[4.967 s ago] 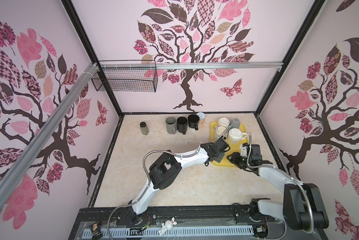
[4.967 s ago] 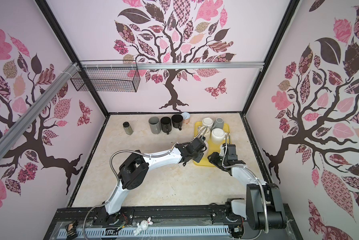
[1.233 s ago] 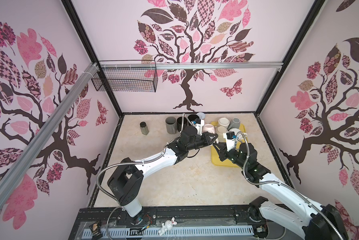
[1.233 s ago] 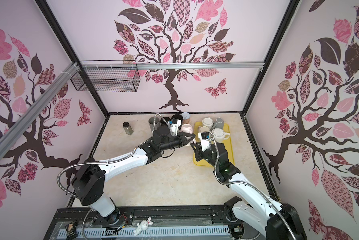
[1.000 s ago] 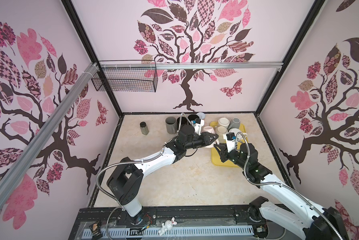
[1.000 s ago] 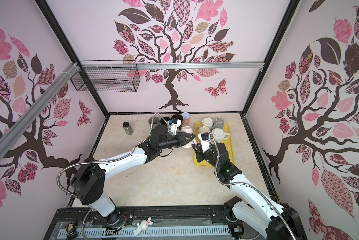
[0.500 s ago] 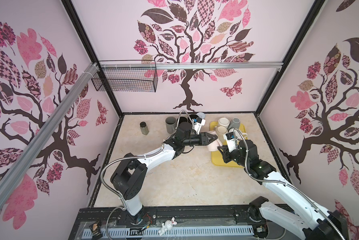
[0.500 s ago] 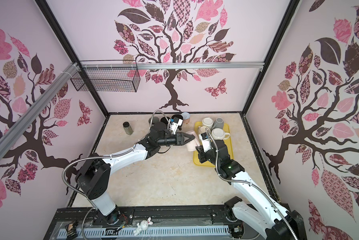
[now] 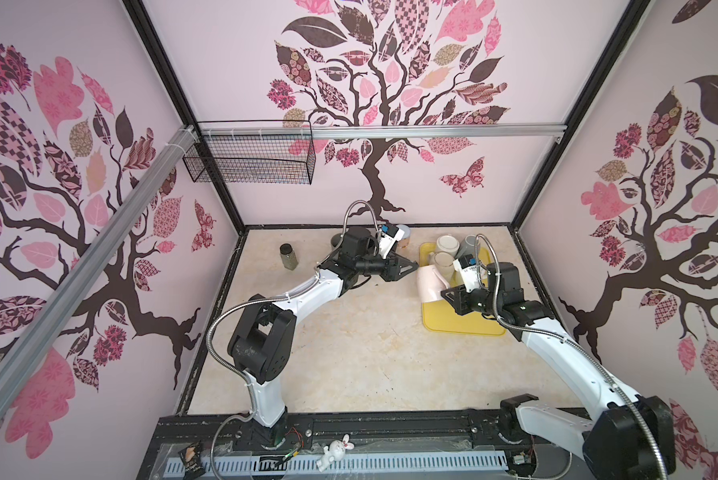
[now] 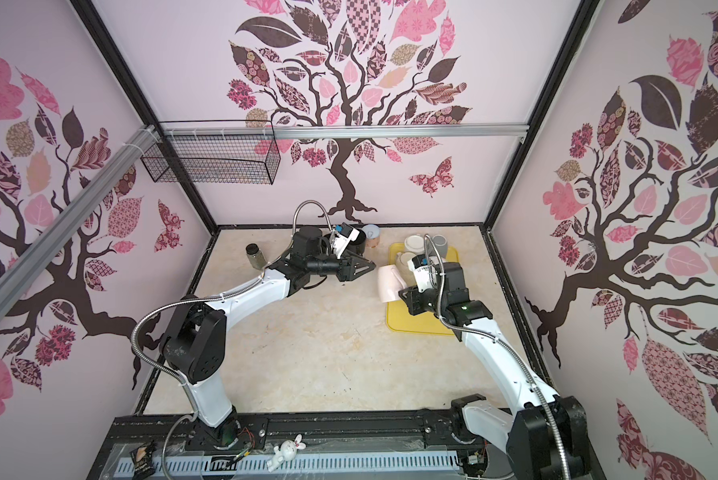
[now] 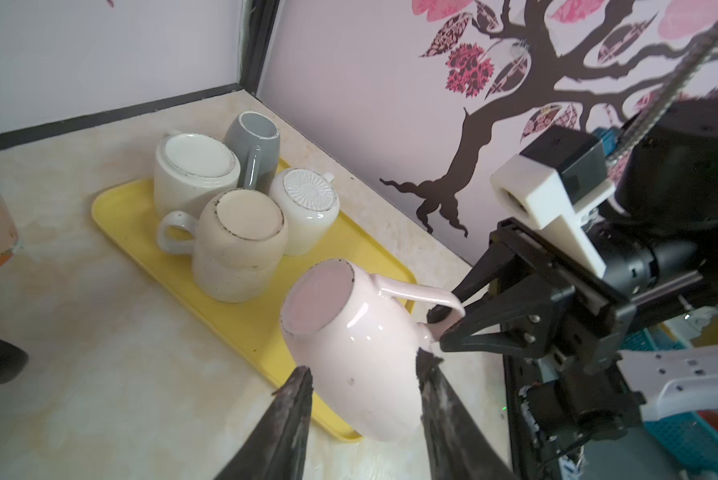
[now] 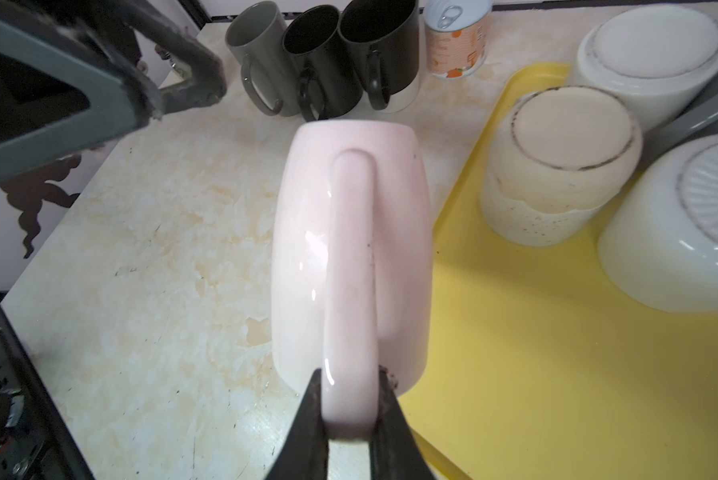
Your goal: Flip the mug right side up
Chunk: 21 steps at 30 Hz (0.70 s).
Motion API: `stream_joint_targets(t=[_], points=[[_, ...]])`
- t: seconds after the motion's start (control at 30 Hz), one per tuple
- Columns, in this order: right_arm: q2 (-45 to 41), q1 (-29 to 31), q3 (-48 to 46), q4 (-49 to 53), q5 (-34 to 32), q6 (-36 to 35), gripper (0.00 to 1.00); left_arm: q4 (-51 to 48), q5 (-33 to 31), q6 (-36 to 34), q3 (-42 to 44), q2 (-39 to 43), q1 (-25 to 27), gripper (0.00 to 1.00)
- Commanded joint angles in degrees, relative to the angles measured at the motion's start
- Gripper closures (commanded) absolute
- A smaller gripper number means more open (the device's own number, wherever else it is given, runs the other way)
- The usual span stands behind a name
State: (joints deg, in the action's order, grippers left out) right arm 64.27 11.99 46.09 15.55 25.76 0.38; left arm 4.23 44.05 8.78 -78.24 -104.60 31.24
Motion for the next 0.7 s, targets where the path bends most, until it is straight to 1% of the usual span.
stream_joint_targets(t=[0.0,0.1,0.17,0.27,0.37,0.53,0.67], points=[[0.78,0.28,5.19,-2.13,5.97,-3.7,1.0,-6.66,1.86,-20.3,-3.31,2.94,0.44,0.5],[1.51,0.24,5.72,-1.92,7.59,-4.71,1.0,-13.74,5.47,-32.14,-5.21,3.35,0.38,0.43],[1.54,0.31,5.88,-2.24,9.02,-5.07,1.0,-21.22,6.65,-39.81,-7.68,2.63,0.37,0.4],[1.62,0.26,5.77,-2.5,11.0,-5.21,1.0,-34.52,4.64,-49.88,-13.38,0.56,0.38,0.34],[1.82,0.26,5.55,-2.89,12.74,-5.12,1.0,-45.4,2.19,-58.68,-18.07,-1.25,0.42,0.32],[3.1,0.62,5.62,-1.99,16.15,-6.29,1.0,-53.87,0.72,-66.68,-21.46,-2.1,0.47,0.31],[3.63,3.21,5.99,-1.12,15.82,-7.91,1.0,-59.51,-2.08,-70.31,-25.45,-3.88,1.27,0.3]])
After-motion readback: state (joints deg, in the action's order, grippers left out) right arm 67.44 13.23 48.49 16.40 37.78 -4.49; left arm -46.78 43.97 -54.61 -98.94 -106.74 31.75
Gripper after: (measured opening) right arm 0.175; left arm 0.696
